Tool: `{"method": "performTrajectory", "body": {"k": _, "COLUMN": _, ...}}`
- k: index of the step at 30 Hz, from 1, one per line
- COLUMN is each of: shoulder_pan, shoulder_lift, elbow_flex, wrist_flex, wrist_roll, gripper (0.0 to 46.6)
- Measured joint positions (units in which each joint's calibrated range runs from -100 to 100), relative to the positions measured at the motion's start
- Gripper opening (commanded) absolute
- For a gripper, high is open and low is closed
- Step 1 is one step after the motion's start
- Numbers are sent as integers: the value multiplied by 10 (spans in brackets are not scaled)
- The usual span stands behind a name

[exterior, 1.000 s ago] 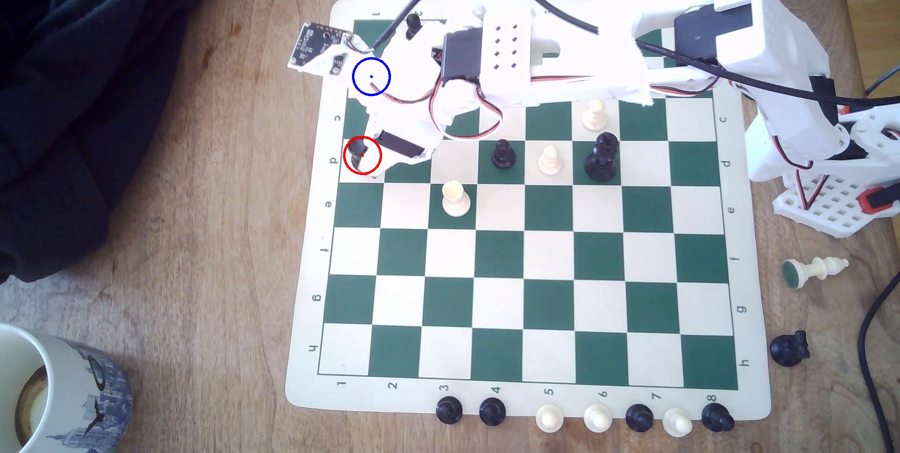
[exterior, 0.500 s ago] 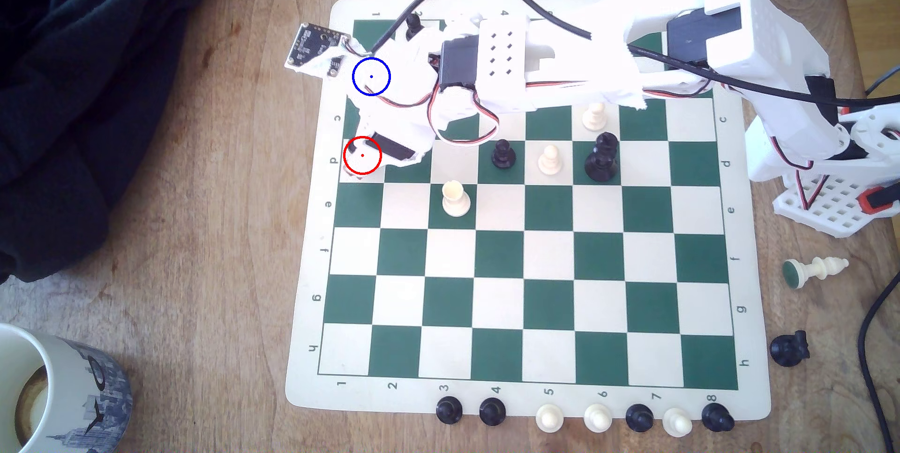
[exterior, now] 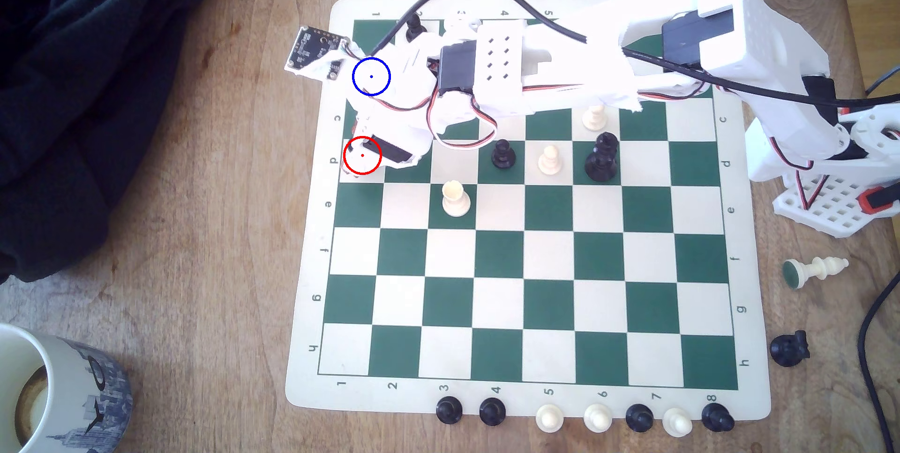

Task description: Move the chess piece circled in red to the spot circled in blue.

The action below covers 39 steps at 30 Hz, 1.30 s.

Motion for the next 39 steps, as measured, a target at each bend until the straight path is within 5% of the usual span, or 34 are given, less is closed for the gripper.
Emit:
{"method": "performTrajectory", "body": {"k": 21, "shoulder_pan": -11, "shoulder_lift": 0, "elbow_flex": 0, "wrist_flex": -6, "wrist_roll": 0, "gripper": 2}}
{"method": "performTrajectory", "body": {"k": 39, "shoulder_pan": 4, "shoulder_lift": -57, "elbow_flex": 0, "wrist_flex": 14, "wrist_roll": 6, "gripper": 2}}
